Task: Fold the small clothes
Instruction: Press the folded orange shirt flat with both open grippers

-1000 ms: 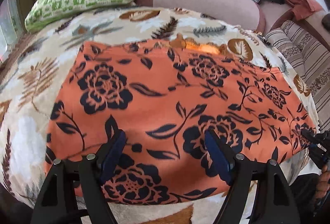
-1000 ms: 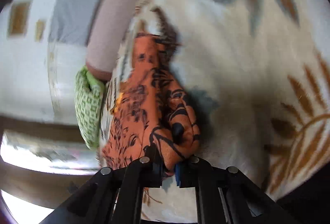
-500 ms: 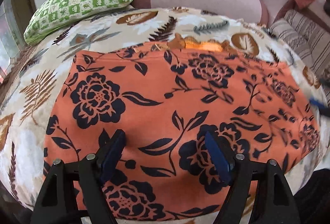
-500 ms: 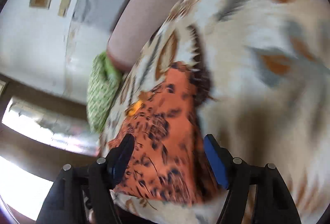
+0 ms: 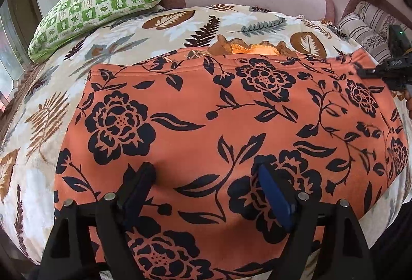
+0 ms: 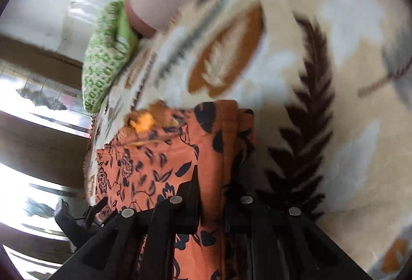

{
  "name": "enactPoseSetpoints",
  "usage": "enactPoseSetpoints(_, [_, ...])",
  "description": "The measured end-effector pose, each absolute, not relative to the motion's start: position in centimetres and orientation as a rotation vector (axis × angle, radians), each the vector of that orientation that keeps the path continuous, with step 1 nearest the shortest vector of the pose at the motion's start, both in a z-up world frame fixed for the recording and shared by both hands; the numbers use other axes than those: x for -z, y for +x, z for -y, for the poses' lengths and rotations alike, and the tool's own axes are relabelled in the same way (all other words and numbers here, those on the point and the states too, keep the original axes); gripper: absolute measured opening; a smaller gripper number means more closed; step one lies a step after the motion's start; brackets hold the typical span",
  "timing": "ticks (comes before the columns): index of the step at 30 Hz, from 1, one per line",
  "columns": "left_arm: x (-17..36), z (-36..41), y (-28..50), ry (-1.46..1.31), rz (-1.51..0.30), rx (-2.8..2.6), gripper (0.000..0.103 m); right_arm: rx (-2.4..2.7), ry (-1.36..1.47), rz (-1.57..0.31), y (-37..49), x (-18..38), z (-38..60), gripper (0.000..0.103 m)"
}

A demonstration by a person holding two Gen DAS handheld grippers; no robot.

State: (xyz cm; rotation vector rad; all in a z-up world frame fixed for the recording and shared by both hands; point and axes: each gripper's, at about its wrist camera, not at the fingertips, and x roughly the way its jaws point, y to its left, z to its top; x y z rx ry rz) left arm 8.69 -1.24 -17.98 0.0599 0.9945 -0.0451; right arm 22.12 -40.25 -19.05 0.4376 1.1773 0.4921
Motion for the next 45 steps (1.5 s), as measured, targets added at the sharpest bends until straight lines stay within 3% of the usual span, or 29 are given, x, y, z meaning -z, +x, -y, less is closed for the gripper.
enactPoseSetpoints(2, [18.1,1.4,8.8,0.066,-0.996,0.036,0.085,-0.459,0.333,-1.284,22.8,21.8,38.9,0.021])
enactPoseSetpoints(5, [17.9,1.2,8.8,0.056,-0.997,0.037,0.085,-0.417,0.417,-1.232,22.2,20.5,40.2,0.033])
enactPoseSetpoints(6, [17.9,1.2,8.8,0.054,-0.998,0.039,0.085,-0.374,0.409,-1.211,21.4,19.7,41.2,0.058])
enactPoseSetpoints(7, [17.9,1.1,8.8,0.051,-0.999,0.041,0.085,-0.331,0.398,-1.173,20.7,18.5,41.8,0.074])
enactPoseSetpoints(13, [16.3,-0.6,7.8,-0.048,-0.954,0.066,0.085,-0.433,0.592,-0.990,14.0,12.8,40.8,0.074])
enactPoseSetpoints(16, [15.4,-2.6,6.7,-0.103,-0.917,0.073,0.085,-0.570,0.692,-1.001,12.2,14.7,37.3,0.075])
enactPoseSetpoints(18, [15.9,-4.4,6.1,-0.150,-0.935,0.076,0.085,-0.442,0.668,-1.163,13.6,20.3,36.4,0.074])
enactPoseSetpoints(19, [16.5,-5.4,6.1,-0.176,-0.972,0.070,0.085,-0.404,0.753,-1.190,13.7,22.3,37.7,0.059])
enactPoseSetpoints(20, [17.0,-6.5,5.9,-0.194,-1.001,0.062,0.085,-0.376,0.820,-1.182,13.6,22.5,38.5,0.051])
enactPoseSetpoints(23, [16.6,-8.9,4.5,-0.232,-0.945,0.064,0.085,-0.536,0.850,-1.020,13.7,17.5,38.2,0.054])
enactPoseSetpoints(25, [16.6,-9.9,4.2,-0.257,-0.940,0.078,0.085,-0.509,0.838,-0.947,15.1,16.3,38.6,0.071])
enactPoseSetpoints(27, [16.5,-10.6,4.0,-0.287,-0.929,0.095,0.085,-0.447,0.893,-0.988,18.1,19.3,39.5,0.083])
enactPoseSetpoints(28, [16.5,-10.9,4.0,-0.302,-0.930,0.108,0.085,-0.375,0.945,-1.099,19.6,22.7,39.9,0.084])
enactPoseSetpoints(30, [16.1,-11.4,3.8,-0.308,-0.934,0.117,0.085,-0.314,1.129,-1.078,19.8,24.6,41.3,0.073])
enactPoseSetpoints(35, [12.4,-13.4,6.2,-0.325,-0.855,0.188,0.085,-0.340,0.885,-0.971,17.2,16.8,39.4,0.074])
enactPoseSetpoints(39, [13.0,-14.7,12.6,-0.316,-0.893,0.241,0.084,-0.430,0.754,-0.965,14.4,14.5,36.2,0.075])
enactPoseSetpoints(40, [13.9,-15.3,14.6,-0.345,-0.933,0.234,0.077,-0.447,0.731,-0.971,13.8,14.4,35.5,0.075])
enactPoseSetpoints(45, [17.4,-17.1,20.8,-0.361,-1.082,0.164,0.011,-0.484,0.563,-1.035,11.2,15.8,32.7,0.075])
